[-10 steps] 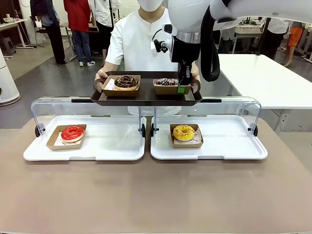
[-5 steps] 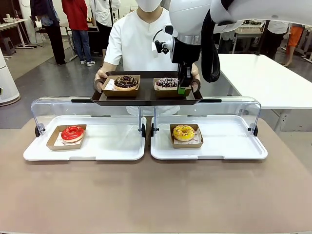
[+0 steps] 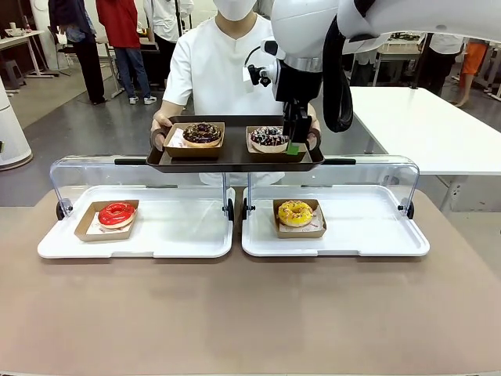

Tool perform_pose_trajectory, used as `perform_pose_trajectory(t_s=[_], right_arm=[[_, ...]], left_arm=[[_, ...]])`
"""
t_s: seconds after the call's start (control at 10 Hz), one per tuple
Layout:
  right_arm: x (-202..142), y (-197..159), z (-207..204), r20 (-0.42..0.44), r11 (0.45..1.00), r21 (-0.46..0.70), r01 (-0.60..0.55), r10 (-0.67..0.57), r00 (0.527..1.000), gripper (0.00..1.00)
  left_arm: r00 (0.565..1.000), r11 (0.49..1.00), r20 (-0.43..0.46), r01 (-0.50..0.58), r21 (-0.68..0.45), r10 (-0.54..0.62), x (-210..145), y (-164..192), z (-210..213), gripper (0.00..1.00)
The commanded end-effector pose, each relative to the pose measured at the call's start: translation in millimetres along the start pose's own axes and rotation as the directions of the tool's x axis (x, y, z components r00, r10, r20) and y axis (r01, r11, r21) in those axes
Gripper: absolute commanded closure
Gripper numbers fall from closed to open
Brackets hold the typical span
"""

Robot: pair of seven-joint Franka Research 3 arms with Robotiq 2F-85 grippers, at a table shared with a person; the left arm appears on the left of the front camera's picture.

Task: Provide the desired donut to the person.
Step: Place the picked Paper togo box onto the Handle tray extended by the person.

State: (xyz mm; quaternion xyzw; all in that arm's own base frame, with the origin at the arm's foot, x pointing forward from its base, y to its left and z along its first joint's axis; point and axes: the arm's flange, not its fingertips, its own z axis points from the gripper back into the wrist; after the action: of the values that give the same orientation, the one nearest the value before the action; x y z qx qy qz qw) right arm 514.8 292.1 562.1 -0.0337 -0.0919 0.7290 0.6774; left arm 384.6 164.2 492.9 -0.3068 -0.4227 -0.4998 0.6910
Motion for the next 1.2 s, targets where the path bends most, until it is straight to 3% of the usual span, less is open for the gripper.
perform_pose_trajectory(t_s=[0.0,0.6,0.9,1.1], right_arm=[[-5,5,-5,0.002,1.000,-0.019,-0.020,0.020,1.000,0.00],[-6,11,1,-0.005,1.000,0.010,-0.013,0.013,1.000,0.00],[-21,58,36,-0.074,0.994,0.074,-0.076,0.082,0.994,0.00],[-62,106,70,-0.093,0.993,0.088,-0.078,0.087,0.992,0.00]], left_arm=[[1.000,1.000,0.009,0.004,-0.002,-0.004,0,0,3,0.00],[1.000,1.000,0.009,0.004,-0.002,-0.004,0,0,3,0.00],[1.000,1.000,0.009,0.004,-0.002,-0.004,0,0,3,0.00],[1.000,1.000,0.009,0.004,-0.002,-0.004,0,0,3,0.00]])
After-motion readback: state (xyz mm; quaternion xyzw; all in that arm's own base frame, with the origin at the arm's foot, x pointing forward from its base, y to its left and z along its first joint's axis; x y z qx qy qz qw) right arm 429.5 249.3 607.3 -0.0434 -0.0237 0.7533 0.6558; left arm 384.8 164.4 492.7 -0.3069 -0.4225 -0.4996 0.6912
